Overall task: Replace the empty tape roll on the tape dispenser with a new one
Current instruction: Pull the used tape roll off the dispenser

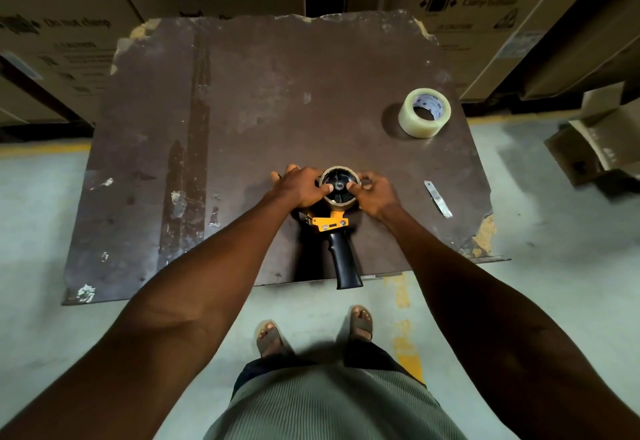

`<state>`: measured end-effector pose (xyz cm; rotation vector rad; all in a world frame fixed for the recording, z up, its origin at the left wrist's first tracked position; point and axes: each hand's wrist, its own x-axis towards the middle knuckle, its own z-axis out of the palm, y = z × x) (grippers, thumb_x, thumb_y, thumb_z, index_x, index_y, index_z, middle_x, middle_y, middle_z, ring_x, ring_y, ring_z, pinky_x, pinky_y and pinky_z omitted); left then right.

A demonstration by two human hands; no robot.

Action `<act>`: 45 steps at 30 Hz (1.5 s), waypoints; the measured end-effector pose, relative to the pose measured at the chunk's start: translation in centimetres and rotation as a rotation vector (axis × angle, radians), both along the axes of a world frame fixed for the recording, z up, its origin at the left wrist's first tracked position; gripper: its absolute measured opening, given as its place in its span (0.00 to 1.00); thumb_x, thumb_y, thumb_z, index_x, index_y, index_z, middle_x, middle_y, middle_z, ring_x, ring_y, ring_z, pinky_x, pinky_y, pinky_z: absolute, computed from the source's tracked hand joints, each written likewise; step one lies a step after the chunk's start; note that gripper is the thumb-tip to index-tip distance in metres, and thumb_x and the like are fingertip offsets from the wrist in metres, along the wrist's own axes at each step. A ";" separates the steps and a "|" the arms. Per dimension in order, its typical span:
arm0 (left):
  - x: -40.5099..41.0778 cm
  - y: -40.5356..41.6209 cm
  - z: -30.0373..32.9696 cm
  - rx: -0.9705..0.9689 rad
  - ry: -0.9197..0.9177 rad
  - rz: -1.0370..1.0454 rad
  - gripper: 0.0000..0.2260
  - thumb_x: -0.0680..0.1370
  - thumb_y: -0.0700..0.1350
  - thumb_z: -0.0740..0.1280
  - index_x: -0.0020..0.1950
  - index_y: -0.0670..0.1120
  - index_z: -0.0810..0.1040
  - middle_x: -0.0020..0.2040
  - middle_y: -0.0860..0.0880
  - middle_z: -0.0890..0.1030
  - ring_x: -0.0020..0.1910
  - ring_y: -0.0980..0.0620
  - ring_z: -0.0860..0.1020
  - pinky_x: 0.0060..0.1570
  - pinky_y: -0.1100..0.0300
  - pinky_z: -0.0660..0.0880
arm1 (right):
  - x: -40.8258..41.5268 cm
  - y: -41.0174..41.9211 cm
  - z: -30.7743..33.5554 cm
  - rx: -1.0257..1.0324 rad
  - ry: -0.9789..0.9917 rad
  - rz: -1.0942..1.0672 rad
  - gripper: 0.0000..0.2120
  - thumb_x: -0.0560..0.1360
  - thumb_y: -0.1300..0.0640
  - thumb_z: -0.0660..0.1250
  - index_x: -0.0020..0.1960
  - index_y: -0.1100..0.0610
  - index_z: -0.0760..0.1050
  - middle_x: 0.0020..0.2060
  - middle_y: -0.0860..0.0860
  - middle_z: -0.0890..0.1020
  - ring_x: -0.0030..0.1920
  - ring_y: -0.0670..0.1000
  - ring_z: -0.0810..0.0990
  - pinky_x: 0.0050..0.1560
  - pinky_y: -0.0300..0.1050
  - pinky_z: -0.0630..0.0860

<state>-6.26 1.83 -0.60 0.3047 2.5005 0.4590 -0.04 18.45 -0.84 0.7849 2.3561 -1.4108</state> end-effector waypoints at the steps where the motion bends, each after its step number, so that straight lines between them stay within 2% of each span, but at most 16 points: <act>1: -0.1 0.0 -0.1 0.008 -0.009 0.012 0.17 0.78 0.63 0.63 0.62 0.57 0.78 0.64 0.48 0.80 0.72 0.42 0.65 0.69 0.39 0.60 | 0.0 0.0 -0.2 -0.020 -0.010 -0.017 0.07 0.77 0.56 0.72 0.55 0.53 0.78 0.48 0.54 0.84 0.50 0.55 0.84 0.54 0.54 0.82; 3: -0.1 0.3 0.0 0.026 -0.016 0.052 0.18 0.78 0.62 0.64 0.64 0.58 0.78 0.66 0.50 0.79 0.73 0.42 0.65 0.70 0.38 0.58 | -0.1 0.0 -0.9 -0.045 -0.020 -0.053 0.07 0.76 0.57 0.73 0.52 0.52 0.77 0.47 0.54 0.85 0.50 0.56 0.85 0.56 0.60 0.82; 7: -0.3 0.7 0.3 0.075 -0.061 0.133 0.17 0.76 0.60 0.67 0.63 0.56 0.80 0.64 0.49 0.81 0.71 0.42 0.70 0.72 0.39 0.61 | -0.4 0.0 -1.5 -0.085 -0.053 -0.120 0.09 0.74 0.55 0.75 0.52 0.52 0.78 0.48 0.54 0.86 0.50 0.56 0.86 0.53 0.61 0.83; 12: -1.1 1.7 0.5 -0.016 -0.169 0.140 0.18 0.74 0.60 0.66 0.58 0.52 0.81 0.60 0.43 0.81 0.66 0.40 0.72 0.67 0.38 0.68 | -2.2 1.8 -8.1 -0.035 -0.029 -0.142 0.12 0.58 0.41 0.73 0.38 0.45 0.80 0.39 0.51 0.87 0.46 0.57 0.87 0.51 0.62 0.83; 16: -1.1 2.4 1.2 -0.043 -0.179 0.167 0.09 0.75 0.50 0.66 0.53 0.49 0.75 0.63 0.39 0.78 0.69 0.38 0.68 0.67 0.39 0.67 | -1.9 0.4 -4.7 0.065 -0.016 -0.136 0.09 0.65 0.45 0.73 0.37 0.49 0.78 0.42 0.52 0.87 0.51 0.60 0.85 0.54 0.60 0.82; 18: -1.0 2.4 1.3 -0.019 -0.198 0.194 0.11 0.76 0.47 0.65 0.57 0.45 0.76 0.66 0.37 0.75 0.73 0.38 0.63 0.68 0.43 0.64 | -1.5 -0.3 -2.5 0.114 -0.014 -0.118 0.07 0.70 0.49 0.74 0.39 0.49 0.78 0.45 0.53 0.87 0.54 0.59 0.83 0.57 0.56 0.80; 20: -0.8 2.4 1.5 0.004 -0.203 0.206 0.14 0.78 0.45 0.65 0.62 0.43 0.76 0.68 0.37 0.73 0.75 0.39 0.61 0.60 0.52 0.62 | -1.3 -0.5 -1.8 0.153 -0.010 -0.115 0.04 0.72 0.50 0.74 0.45 0.49 0.80 0.47 0.54 0.87 0.56 0.59 0.81 0.58 0.53 0.79; 21: -0.7 2.5 1.6 0.015 -0.203 0.211 0.14 0.78 0.45 0.65 0.62 0.42 0.77 0.68 0.37 0.73 0.75 0.39 0.61 0.55 0.52 0.61 | -1.3 -0.5 -1.6 0.164 -0.012 -0.112 0.05 0.72 0.50 0.73 0.46 0.49 0.80 0.48 0.54 0.86 0.56 0.59 0.81 0.58 0.53 0.79; 23: -0.6 2.5 1.6 0.032 -0.197 0.232 0.13 0.78 0.45 0.65 0.61 0.42 0.78 0.67 0.37 0.74 0.74 0.40 0.62 0.54 0.51 0.60 | -1.3 -0.5 -1.5 0.179 -0.013 -0.105 0.04 0.73 0.51 0.73 0.46 0.49 0.80 0.47 0.55 0.86 0.55 0.59 0.82 0.57 0.53 0.80; 28: -0.6 2.2 0.9 0.038 -0.152 0.283 0.09 0.74 0.47 0.67 0.51 0.46 0.80 0.53 0.42 0.77 0.70 0.41 0.65 0.68 0.40 0.60 | -1.3 -0.5 -1.4 0.174 -0.026 -0.132 0.07 0.72 0.52 0.74 0.49 0.49 0.79 0.49 0.54 0.86 0.56 0.58 0.82 0.58 0.54 0.80; 30: -0.6 2.2 0.8 0.037 -0.143 0.276 0.08 0.73 0.48 0.67 0.50 0.47 0.80 0.49 0.44 0.76 0.69 0.41 0.66 0.68 0.39 0.62 | -1.5 -0.6 -1.4 0.164 -0.042 -0.152 0.09 0.71 0.51 0.75 0.49 0.48 0.78 0.50 0.53 0.85 0.57 0.57 0.81 0.59 0.54 0.79; 34: -0.8 2.2 0.4 0.033 -0.147 0.263 0.10 0.73 0.48 0.67 0.51 0.46 0.80 0.48 0.44 0.74 0.68 0.41 0.66 0.69 0.38 0.63 | -1.6 -0.6 -1.1 0.154 -0.055 -0.165 0.12 0.71 0.54 0.75 0.39 0.47 0.72 0.50 0.54 0.84 0.55 0.57 0.82 0.58 0.55 0.80; 38: -0.9 2.2 0.1 0.051 -0.162 0.272 0.09 0.71 0.49 0.67 0.48 0.47 0.80 0.46 0.45 0.74 0.67 0.41 0.67 0.67 0.39 0.67 | -2.0 -0.6 -1.3 0.123 -0.067 -0.188 0.13 0.68 0.54 0.77 0.40 0.46 0.71 0.51 0.55 0.83 0.54 0.57 0.82 0.58 0.56 0.81; 40: -1.1 2.0 -0.4 0.067 -0.165 0.264 0.14 0.68 0.52 0.66 0.49 0.49 0.82 0.47 0.46 0.78 0.66 0.41 0.69 0.66 0.40 0.69 | -2.2 -0.2 -2.3 0.097 -0.066 -0.179 0.12 0.65 0.53 0.76 0.41 0.46 0.72 0.47 0.54 0.84 0.53 0.58 0.82 0.56 0.58 0.81; 43: -1.6 1.2 -0.7 0.218 -0.187 0.240 0.19 0.65 0.62 0.69 0.48 0.51 0.84 0.50 0.46 0.84 0.61 0.41 0.77 0.60 0.45 0.75 | -2.0 0.3 -2.3 0.035 -0.025 -0.135 0.09 0.66 0.53 0.74 0.41 0.47 0.74 0.44 0.53 0.86 0.51 0.58 0.84 0.52 0.60 0.83; 45: -1.4 0.2 0.5 0.411 -0.278 0.175 0.16 0.71 0.57 0.74 0.54 0.50 0.84 0.52 0.48 0.85 0.58 0.45 0.81 0.58 0.50 0.79 | -1.2 0.2 -0.9 -0.079 0.009 -0.097 0.08 0.73 0.58 0.72 0.48 0.49 0.76 0.48 0.53 0.85 0.50 0.55 0.85 0.48 0.55 0.85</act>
